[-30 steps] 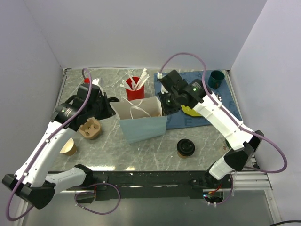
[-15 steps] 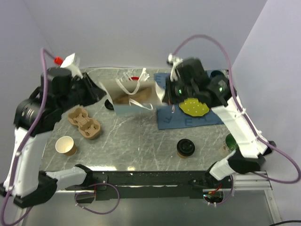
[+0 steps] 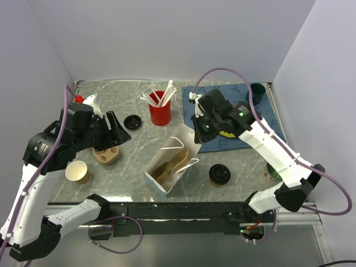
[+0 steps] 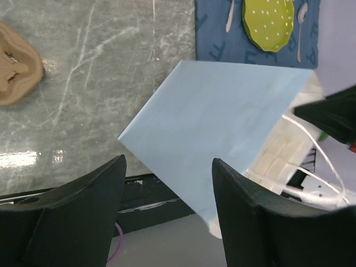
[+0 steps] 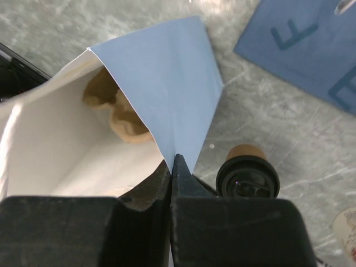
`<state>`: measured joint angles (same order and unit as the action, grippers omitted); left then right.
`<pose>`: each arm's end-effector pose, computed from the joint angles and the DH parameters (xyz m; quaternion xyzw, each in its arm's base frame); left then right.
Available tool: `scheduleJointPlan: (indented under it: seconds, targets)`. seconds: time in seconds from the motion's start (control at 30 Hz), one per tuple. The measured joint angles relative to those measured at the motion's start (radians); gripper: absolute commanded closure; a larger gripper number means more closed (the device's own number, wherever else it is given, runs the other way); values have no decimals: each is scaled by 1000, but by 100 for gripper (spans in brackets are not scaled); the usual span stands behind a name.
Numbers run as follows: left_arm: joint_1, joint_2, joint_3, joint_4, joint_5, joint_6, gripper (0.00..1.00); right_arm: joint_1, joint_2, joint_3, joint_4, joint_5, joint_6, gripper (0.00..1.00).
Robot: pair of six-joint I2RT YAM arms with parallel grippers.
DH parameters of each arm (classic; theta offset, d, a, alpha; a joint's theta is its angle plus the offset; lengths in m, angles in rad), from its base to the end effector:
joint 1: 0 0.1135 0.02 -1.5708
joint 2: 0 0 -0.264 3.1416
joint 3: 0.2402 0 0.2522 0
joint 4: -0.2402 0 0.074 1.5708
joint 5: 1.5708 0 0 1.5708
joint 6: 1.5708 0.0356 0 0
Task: Pack the takeout coffee
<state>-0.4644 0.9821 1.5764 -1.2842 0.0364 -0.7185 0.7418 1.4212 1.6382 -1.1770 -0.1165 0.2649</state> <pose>0.1132 -0.0582 0.4502 -0.1069 0.8981 -0.2513 0.3447 0.1960 0.1852 0.3963 -0.2419 0.9210 0.1934 0.2362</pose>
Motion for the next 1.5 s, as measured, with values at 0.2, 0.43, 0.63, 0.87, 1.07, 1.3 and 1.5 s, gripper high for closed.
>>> scheduleJointPlan:
  seconds: [0.2, 0.43, 0.63, 0.87, 1.07, 1.3, 1.5]
  targets:
    - [0, -18, -48, 23, -67, 4, 31, 15, -92, 34, 89, 21, -78, 100]
    - [0, -56, -249, 86, -68, -5, 30, 56, -159, 19, 132, 37, -174, 98]
    - [0, -44, -312, 154, -50, -8, 29, 58, -42, 99, 120, -5, -220, 65]
    - [0, -8, -298, 205, -24, 18, 27, 63, 112, 178, 69, 26, -201, 52]
    - [0, 42, -192, 246, 26, 84, 27, 64, 151, 349, -8, 91, -166, 50]
    - [0, 57, -179, 271, 83, 131, 27, 66, 138, 452, -46, 154, -154, 42]
    - [0, 59, -178, 255, 70, 123, 28, 66, 8, 196, 91, 98, -237, 51]
